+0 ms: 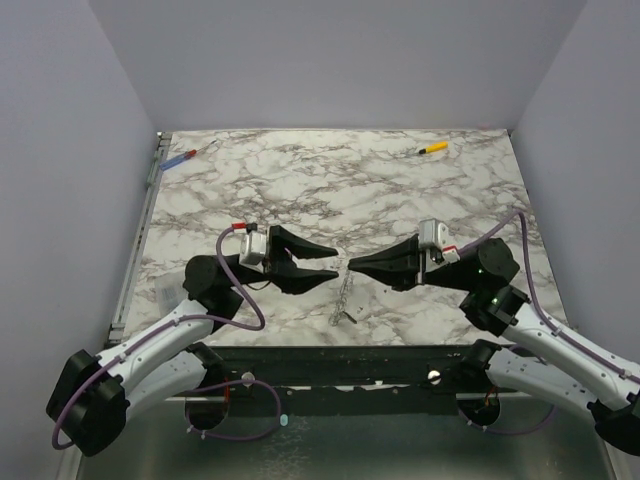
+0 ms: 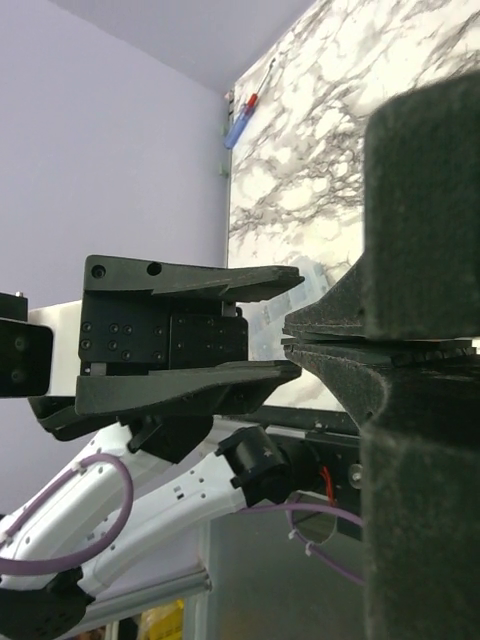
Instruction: Put the keys on the keyring
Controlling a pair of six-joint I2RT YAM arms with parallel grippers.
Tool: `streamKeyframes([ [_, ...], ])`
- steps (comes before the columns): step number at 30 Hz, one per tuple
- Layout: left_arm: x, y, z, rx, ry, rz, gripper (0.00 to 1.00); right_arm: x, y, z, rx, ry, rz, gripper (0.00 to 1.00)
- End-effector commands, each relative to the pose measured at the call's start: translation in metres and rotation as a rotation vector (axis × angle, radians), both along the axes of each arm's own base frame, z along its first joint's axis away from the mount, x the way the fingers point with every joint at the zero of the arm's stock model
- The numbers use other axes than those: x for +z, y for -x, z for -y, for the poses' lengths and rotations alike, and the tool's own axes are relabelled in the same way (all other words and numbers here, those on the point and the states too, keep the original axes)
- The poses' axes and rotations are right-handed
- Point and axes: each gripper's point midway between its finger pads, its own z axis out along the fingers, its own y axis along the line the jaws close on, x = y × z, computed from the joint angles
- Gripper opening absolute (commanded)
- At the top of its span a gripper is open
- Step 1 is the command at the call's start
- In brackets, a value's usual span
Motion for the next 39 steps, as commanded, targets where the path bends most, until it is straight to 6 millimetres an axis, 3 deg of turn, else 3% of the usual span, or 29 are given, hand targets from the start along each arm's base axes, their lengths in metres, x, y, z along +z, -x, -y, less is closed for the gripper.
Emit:
streamKeyframes([
  [1,-0.015,-0.008,0.000,0.062,-0.101,0.037,0.48,-0.003,-0.007,0.004,-0.060,0.035,0.010,0.01],
  [4,-0.025,-0.031,-0.004,0.197,-0.176,0.026,0.48,-0.012,-0.028,0.010,-0.181,0.032,-0.049,0.01],
  [8,-0.056,-0.064,-0.011,0.364,-0.313,-0.053,0.47,-0.029,-0.077,0.036,-0.497,0.000,-0.226,0.01],
  [11,-0.076,-0.078,-0.010,0.406,-0.374,-0.139,0.47,-0.059,-0.113,0.067,-0.778,0.013,-0.404,0.01],
  [14,-0.092,-0.091,-0.005,0.430,-0.432,-0.209,0.47,-0.106,-0.137,0.094,-1.040,0.144,-0.567,0.03],
  [16,-0.104,-0.104,-0.002,0.457,-0.492,-0.264,0.47,-0.133,-0.148,0.112,-1.208,0.245,-0.667,0.16],
  [18,-0.113,-0.115,0.003,0.486,-0.532,-0.331,0.47,-0.154,-0.157,0.125,-1.284,0.338,-0.747,0.44],
  [19,-0.117,-0.121,0.007,0.497,-0.544,-0.368,0.47,-0.164,-0.162,0.132,-1.303,0.369,-0.793,0.52],
  [22,-0.126,-0.135,0.019,0.544,-0.558,-0.480,0.47,-0.185,-0.175,0.156,-1.359,0.383,-0.912,0.62],
  [26,-0.148,-0.155,0.039,0.687,-0.641,-0.636,0.47,-0.188,-0.184,0.192,-1.478,0.292,-0.965,0.64],
  [33,-0.217,-0.180,0.084,0.880,-0.929,-0.897,0.40,-0.162,-0.177,0.255,-1.793,0.157,-0.881,0.66],
  [36,-0.238,-0.186,0.103,0.961,-1.011,-0.942,0.40,-0.161,-0.172,0.266,-1.854,0.141,-0.877,0.66],
  [39,-0.250,-0.189,0.124,0.998,-1.027,-0.972,0.48,-0.166,-0.168,0.265,-1.853,0.122,-0.921,0.74],
])
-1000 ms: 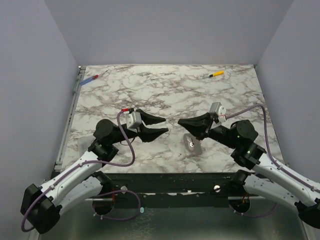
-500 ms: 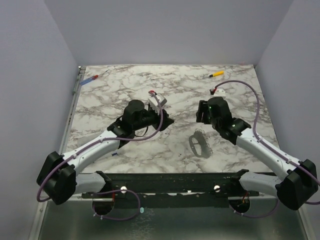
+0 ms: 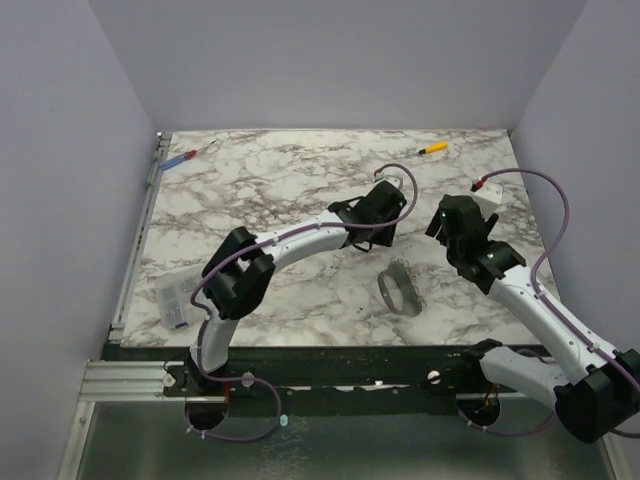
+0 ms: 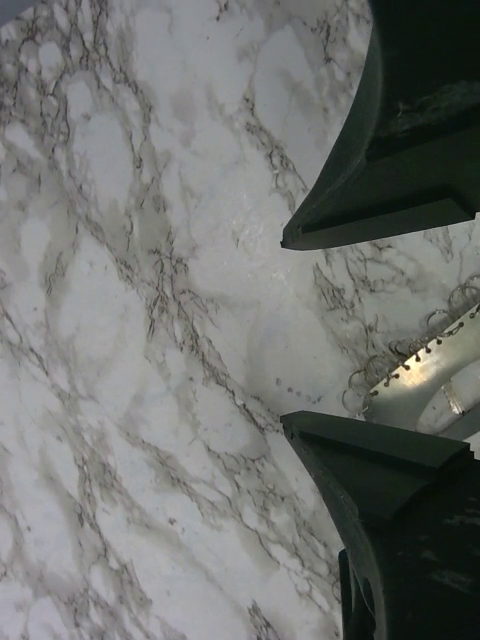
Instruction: Put the keys on the keyring
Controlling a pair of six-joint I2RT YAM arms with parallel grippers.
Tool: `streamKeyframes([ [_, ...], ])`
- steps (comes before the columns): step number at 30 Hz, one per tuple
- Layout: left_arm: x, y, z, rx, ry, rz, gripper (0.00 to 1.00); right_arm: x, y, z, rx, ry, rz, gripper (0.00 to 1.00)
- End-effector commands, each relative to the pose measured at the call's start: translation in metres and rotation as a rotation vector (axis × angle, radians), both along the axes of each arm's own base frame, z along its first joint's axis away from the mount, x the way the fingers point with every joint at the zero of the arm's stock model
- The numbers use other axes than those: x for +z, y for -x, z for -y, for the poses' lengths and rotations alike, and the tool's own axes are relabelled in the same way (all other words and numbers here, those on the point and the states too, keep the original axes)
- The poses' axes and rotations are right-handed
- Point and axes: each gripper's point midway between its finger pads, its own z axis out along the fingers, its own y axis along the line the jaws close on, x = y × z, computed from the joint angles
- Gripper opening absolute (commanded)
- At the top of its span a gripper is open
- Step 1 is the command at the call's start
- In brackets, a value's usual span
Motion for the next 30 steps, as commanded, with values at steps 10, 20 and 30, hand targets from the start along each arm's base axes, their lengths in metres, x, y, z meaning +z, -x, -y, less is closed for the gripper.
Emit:
streamKeyframes([
  [10,-0.043,0.000,0.023,0.294,-0.149,-0.053,0.66,0.002,0.020,0.022,-0.117,-0.032,0.030,0.82],
  [20,-0.057,-0.003,0.037,0.418,-0.146,-0.085,0.58,0.024,0.036,0.037,-0.170,-0.073,0.140,0.82],
  [30,-0.075,0.011,0.053,0.455,-0.118,-0.134,0.49,0.057,0.070,0.079,-0.367,-0.148,0.360,0.82],
])
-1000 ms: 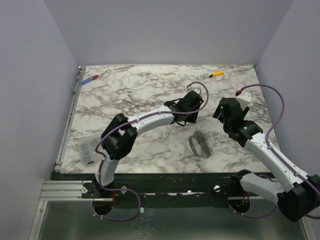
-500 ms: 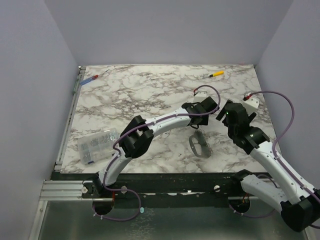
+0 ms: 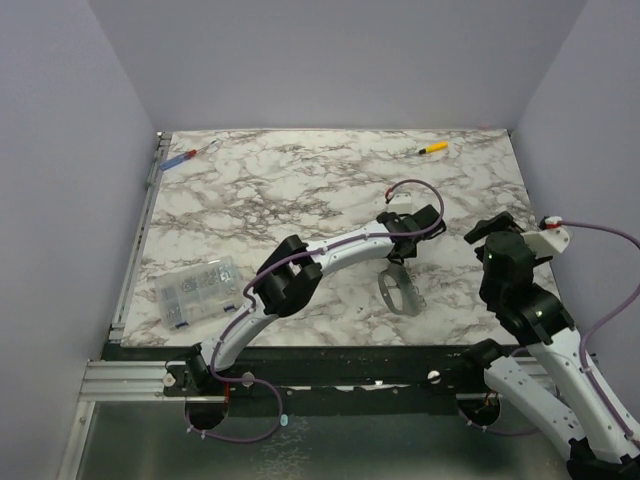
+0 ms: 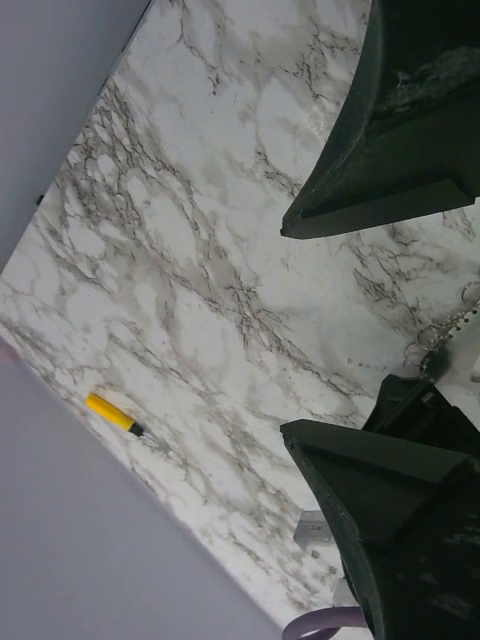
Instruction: Put the keys on the keyring
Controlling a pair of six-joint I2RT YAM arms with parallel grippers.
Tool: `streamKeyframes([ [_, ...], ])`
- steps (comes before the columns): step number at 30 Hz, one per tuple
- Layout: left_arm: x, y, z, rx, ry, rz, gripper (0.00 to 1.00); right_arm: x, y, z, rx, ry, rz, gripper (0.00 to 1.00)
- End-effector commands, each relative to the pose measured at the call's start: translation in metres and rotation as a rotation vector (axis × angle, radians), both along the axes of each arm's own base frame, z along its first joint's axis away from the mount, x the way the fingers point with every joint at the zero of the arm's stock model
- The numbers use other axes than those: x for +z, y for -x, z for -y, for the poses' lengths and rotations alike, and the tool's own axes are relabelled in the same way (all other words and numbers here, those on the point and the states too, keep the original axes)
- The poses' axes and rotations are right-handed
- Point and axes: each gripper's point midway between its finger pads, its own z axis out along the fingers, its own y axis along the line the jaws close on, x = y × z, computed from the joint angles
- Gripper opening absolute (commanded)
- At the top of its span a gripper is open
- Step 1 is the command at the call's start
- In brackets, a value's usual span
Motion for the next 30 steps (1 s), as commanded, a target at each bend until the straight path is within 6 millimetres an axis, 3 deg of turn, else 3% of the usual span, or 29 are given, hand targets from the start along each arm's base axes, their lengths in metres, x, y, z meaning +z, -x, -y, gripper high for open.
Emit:
streamKeyframes([
  [1,-0.005,0.006,0.012,0.042,0.028,-0.013,0.47,0.000,0.012,0.018,-0.089,-0.007,0.055,0.82],
  [12,-0.021,0.007,0.009,0.052,-0.008,-0.017,0.44,0.001,0.010,0.007,-0.013,-0.026,0.065,0.82],
  [26,-0.025,0.014,0.002,0.042,-0.046,-0.024,0.16,-0.001,0.007,0.003,0.010,-0.024,0.065,0.82],
  [30,-0.021,0.014,0.003,0.035,-0.046,-0.017,0.03,-0.002,0.006,0.003,0.012,-0.022,0.059,0.82],
])
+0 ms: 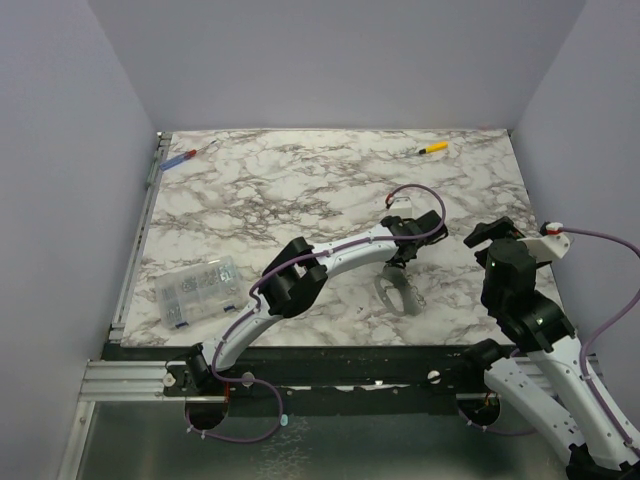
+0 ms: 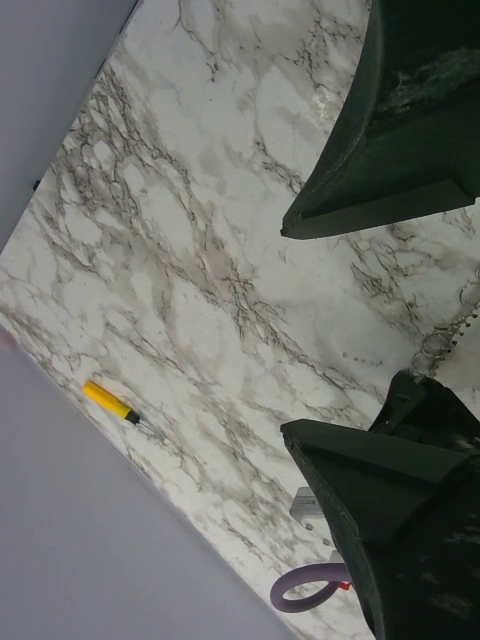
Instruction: Put the keys on the keyring
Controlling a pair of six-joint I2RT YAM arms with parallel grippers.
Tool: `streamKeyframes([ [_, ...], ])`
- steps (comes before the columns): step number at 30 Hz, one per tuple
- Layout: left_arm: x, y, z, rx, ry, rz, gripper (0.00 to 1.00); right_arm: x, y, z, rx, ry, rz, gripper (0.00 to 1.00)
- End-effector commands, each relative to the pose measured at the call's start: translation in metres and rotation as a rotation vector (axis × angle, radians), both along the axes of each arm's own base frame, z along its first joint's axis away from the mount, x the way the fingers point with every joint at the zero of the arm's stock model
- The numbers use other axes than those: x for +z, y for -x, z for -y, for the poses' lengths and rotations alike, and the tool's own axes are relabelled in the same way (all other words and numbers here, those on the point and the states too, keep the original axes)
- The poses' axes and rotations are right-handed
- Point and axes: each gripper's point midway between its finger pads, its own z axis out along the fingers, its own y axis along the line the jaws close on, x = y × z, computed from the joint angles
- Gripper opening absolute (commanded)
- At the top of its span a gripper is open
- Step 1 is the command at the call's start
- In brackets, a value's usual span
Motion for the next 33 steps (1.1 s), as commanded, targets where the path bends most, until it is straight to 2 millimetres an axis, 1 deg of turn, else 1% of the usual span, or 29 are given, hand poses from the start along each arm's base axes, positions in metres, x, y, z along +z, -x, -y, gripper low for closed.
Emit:
streamKeyframes([
  [1,-0.003,0.006,-0.001,-0.013,-0.031,0.005,0.00,-0.003,-0.003,0.000,0.000,0.003,0.002,0.82],
  [7,0.012,0.004,-0.003,-0.017,-0.029,0.033,0.00,-0.003,-0.003,-0.001,0.003,0.007,-0.003,0.82],
  [13,0.028,0.002,-0.010,-0.028,-0.026,0.088,0.00,-0.004,-0.004,-0.001,-0.001,0.011,-0.006,0.82],
  [17,0.038,0.001,-0.013,-0.073,-0.023,0.135,0.00,-0.005,-0.004,-0.002,0.005,0.009,-0.004,0.82],
  [22,0.052,-0.001,-0.027,-0.097,-0.081,0.191,0.00,-0.005,-0.005,-0.003,0.009,0.012,-0.006,0.82],
  [26,0.059,0.001,-0.033,-0.118,-0.104,0.207,0.00,-0.007,-0.007,-0.004,0.014,0.015,-0.008,0.81],
  [28,0.058,0.004,-0.031,-0.151,-0.105,0.198,0.00,-0.008,-0.008,-0.005,0.017,0.019,-0.015,0.81],
  [31,0.058,0.010,-0.021,-0.279,-0.108,0.172,0.00,-0.009,-0.009,-0.006,0.023,0.024,-0.025,0.81],
  [33,0.060,0.014,-0.023,-0.349,-0.125,0.171,0.18,-0.010,-0.010,-0.006,0.026,0.026,-0.032,0.81],
])
